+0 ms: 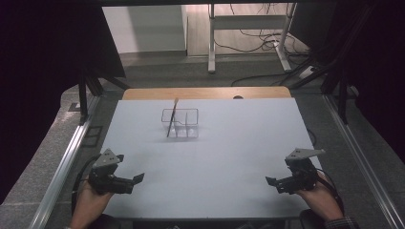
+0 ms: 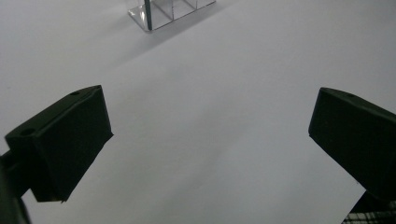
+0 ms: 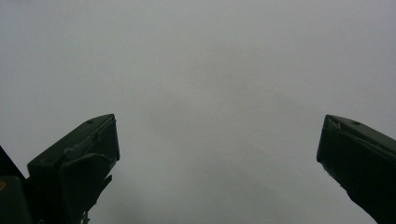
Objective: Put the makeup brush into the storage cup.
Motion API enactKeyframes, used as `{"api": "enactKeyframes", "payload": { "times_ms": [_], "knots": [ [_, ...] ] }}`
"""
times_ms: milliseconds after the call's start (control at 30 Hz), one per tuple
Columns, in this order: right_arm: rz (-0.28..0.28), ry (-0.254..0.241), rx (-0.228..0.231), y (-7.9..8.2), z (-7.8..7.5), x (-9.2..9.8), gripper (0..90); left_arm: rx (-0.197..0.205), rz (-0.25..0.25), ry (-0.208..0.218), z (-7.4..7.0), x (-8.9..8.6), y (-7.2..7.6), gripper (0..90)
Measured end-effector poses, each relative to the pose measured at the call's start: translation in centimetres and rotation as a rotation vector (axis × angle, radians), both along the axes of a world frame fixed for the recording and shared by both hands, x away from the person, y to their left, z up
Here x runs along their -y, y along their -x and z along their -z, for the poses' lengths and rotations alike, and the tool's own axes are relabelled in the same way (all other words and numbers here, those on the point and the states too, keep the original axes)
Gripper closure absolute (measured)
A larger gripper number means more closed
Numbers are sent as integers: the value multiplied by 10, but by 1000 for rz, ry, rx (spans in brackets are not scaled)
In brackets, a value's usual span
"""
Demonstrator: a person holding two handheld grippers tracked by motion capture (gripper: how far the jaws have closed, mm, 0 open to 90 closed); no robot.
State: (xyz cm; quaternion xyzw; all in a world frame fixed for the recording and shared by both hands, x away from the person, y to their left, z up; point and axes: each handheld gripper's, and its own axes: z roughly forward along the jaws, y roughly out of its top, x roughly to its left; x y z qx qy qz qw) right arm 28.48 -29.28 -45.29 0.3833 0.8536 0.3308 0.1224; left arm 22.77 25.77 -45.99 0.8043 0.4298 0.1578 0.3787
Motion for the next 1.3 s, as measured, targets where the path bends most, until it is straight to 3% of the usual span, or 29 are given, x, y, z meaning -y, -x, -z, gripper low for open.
{"api": "enactKeyframes", "payload": {
  "times_ms": [1300],
  "knots": [
    [0,7,-4,0,0,-1,0,-63,-95,-13,14,-36,27,0]
  ]
}}
